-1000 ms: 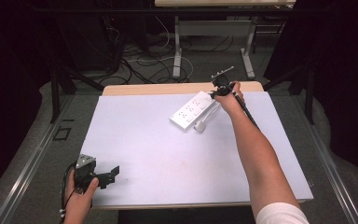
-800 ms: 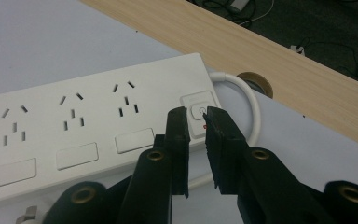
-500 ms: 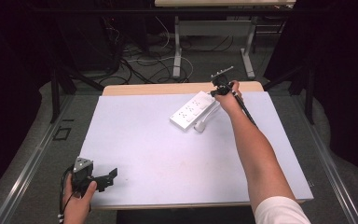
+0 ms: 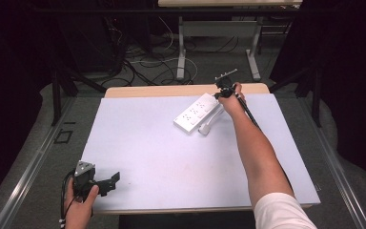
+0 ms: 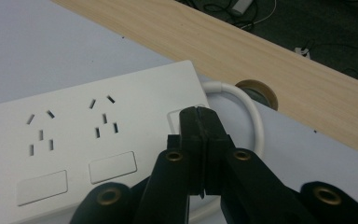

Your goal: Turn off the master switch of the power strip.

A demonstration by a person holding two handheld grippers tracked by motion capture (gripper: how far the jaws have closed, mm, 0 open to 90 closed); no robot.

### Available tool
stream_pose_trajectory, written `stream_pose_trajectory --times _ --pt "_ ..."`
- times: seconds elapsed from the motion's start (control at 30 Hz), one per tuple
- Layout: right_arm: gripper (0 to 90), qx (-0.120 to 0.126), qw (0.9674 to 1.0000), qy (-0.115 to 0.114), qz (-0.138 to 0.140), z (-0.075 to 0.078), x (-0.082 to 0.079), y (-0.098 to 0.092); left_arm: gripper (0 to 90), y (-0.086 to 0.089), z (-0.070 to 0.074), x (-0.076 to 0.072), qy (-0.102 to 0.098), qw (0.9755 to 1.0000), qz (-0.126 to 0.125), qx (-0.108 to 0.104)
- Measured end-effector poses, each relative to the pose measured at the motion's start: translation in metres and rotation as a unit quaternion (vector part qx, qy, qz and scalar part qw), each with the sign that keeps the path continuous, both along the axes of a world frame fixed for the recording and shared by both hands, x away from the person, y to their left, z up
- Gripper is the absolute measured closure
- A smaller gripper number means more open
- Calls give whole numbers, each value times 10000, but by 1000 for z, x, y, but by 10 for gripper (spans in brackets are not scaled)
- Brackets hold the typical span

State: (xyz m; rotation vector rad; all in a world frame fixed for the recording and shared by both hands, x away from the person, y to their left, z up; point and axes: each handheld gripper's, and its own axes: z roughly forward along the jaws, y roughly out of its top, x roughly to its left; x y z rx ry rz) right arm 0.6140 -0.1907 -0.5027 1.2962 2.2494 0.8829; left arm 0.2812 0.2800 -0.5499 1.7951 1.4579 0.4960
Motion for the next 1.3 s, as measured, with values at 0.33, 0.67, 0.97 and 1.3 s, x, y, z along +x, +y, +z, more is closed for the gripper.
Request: stream_pose_trajectory --times 0.33,0.67,0.97,1.3 --pt "900 -98 9999 -24 -118 -6 4 4 5 0 0 1 14 10000 -82 -13" --pt "900 -167 9998 24 -45 -13 9 12 5 -1 0 1 26 9999 -110 -39" --pt "900 -239 9996 74 -142 -18 12 11 5 -1 1 -1 14 9999 -110 -32" --pt "900 -70 9996 164 -205 -21 14 11 5 -2 -1 -1 51 9999 -147 -13"
